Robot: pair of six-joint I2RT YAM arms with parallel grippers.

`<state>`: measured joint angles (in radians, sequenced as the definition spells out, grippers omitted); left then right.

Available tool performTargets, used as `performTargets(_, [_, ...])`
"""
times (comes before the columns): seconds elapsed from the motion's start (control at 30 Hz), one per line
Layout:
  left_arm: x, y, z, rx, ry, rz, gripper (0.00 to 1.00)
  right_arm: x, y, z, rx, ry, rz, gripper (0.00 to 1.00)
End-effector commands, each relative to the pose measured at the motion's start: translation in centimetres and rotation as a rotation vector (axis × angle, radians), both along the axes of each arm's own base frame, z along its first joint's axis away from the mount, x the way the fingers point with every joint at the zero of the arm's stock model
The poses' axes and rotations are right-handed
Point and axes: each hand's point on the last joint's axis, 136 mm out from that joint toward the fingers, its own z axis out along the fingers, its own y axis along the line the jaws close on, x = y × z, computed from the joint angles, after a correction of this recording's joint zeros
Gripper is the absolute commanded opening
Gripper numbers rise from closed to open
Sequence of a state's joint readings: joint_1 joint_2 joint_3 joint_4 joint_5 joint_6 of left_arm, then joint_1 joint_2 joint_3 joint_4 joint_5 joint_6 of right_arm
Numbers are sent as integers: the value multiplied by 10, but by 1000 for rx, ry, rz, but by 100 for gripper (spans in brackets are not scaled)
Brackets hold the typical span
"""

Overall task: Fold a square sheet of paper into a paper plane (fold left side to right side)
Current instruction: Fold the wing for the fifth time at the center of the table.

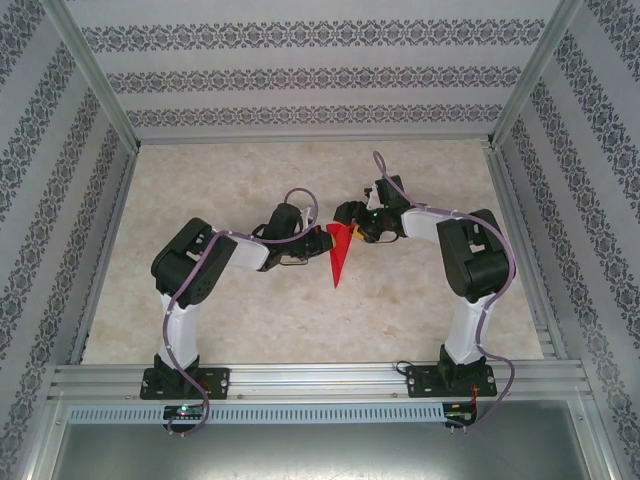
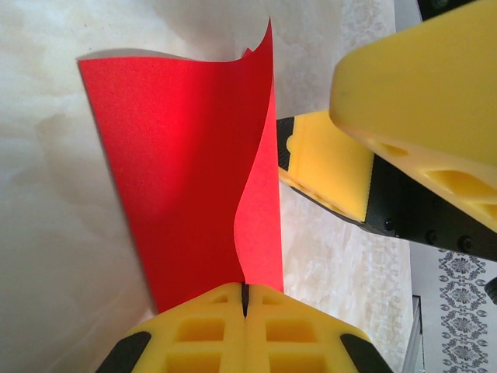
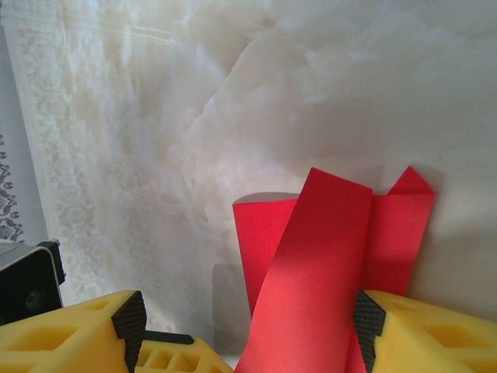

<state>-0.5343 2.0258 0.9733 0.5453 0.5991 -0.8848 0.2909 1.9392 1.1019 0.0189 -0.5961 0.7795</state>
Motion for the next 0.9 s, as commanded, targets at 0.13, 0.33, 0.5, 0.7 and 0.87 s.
performTargets(0.13, [8, 10, -10, 27, -4, -3, 0, -6, 0, -20, -102, 53, 38, 74])
performTargets(0.33, [12, 11, -15, 38, 0, -8, 0, -11, 0, -30, -122, 77, 51, 74])
performTargets(0.5, [13, 9, -17, 36, 4, -17, 0, -12, 1, -31, -129, 77, 62, 74])
performTargets(0.7, [12, 11, -24, 57, 13, -21, 0, -12, 3, -30, -128, 73, 68, 74])
performTargets(0.87, [10, 16, -33, 90, 31, -9, 0, -4, 1, -10, -103, 6, 62, 74])
